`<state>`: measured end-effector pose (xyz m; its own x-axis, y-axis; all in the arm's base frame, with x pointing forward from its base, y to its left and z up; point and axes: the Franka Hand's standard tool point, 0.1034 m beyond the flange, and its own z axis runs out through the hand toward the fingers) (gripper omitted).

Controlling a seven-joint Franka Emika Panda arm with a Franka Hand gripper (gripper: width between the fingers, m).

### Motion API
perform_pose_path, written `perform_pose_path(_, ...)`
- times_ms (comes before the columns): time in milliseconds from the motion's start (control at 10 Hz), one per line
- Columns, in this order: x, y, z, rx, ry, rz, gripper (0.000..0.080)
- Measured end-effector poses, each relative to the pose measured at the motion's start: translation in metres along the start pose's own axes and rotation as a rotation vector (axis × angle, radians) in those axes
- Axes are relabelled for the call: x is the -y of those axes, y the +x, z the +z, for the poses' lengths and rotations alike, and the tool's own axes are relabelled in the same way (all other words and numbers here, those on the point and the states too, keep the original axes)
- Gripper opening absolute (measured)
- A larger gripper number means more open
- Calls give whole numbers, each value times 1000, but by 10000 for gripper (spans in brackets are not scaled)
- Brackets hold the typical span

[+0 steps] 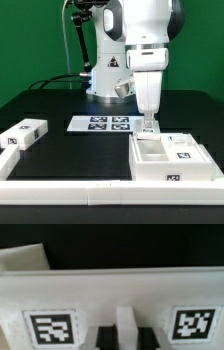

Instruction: Assemble cabinet

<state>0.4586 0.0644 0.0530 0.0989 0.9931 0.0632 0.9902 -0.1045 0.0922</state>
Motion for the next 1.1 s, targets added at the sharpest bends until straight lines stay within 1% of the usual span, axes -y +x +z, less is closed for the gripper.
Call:
perform_pose_path(100, 0, -1, 0, 1, 2, -2, 70)
perform_pose_path(300, -3, -5, 0, 16, 24, -21, 70)
perform_pose_path(400, -11, -4, 0, 18, 24, -27, 70)
perform_pose_path(500, -15, -4, 0, 20, 25, -35, 70)
perform_pose_path(600, -16, -4, 0, 23, 29, -42, 70)
perform_pose_path(1000, -16, -4, 0, 22, 29, -43, 70)
perform_pose_path(1100, -17, -5, 0, 25, 33, -56, 70)
